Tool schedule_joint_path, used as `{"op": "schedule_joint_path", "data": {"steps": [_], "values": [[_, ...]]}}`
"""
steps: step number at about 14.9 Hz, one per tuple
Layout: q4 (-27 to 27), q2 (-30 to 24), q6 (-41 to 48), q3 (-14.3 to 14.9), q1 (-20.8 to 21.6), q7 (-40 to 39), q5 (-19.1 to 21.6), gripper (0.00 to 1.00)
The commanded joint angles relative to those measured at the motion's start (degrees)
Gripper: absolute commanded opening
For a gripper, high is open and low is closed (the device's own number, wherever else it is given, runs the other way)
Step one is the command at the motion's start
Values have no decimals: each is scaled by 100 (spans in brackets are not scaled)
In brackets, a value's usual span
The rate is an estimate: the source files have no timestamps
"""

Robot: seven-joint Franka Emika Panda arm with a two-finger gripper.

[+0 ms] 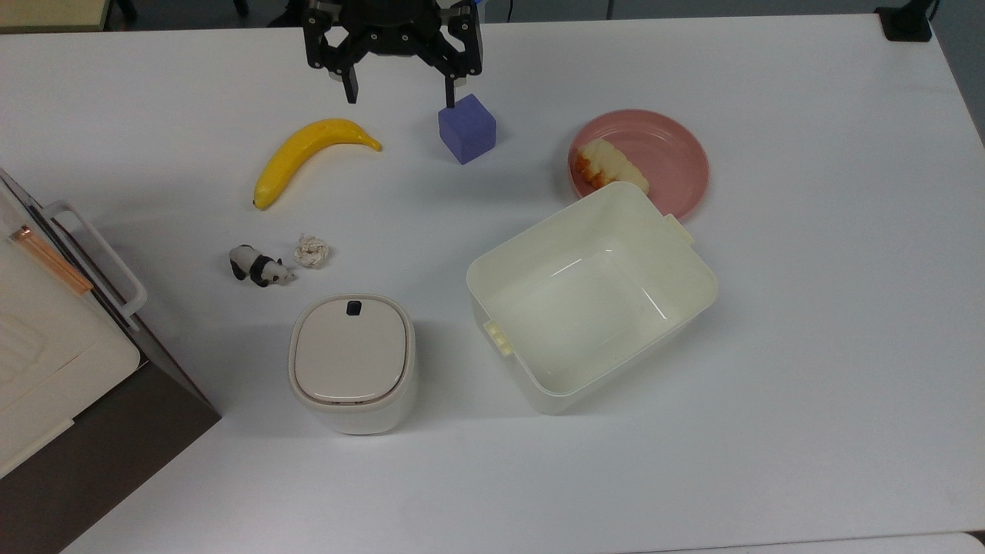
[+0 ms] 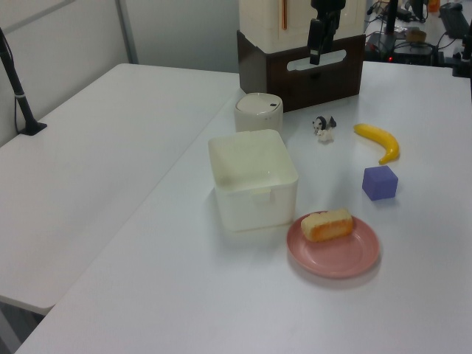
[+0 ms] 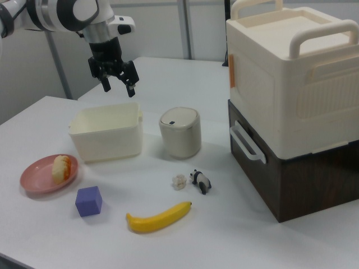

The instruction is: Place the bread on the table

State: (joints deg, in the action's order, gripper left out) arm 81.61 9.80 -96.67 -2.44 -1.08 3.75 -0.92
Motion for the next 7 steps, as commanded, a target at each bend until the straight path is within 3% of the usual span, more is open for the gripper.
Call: {"op": "schedule_joint_path", "data": {"steps": [1,7], "values": [[21,-5,96,138,82,-32,90,100],[4,-14,157,138,82,73,65,100]]}}
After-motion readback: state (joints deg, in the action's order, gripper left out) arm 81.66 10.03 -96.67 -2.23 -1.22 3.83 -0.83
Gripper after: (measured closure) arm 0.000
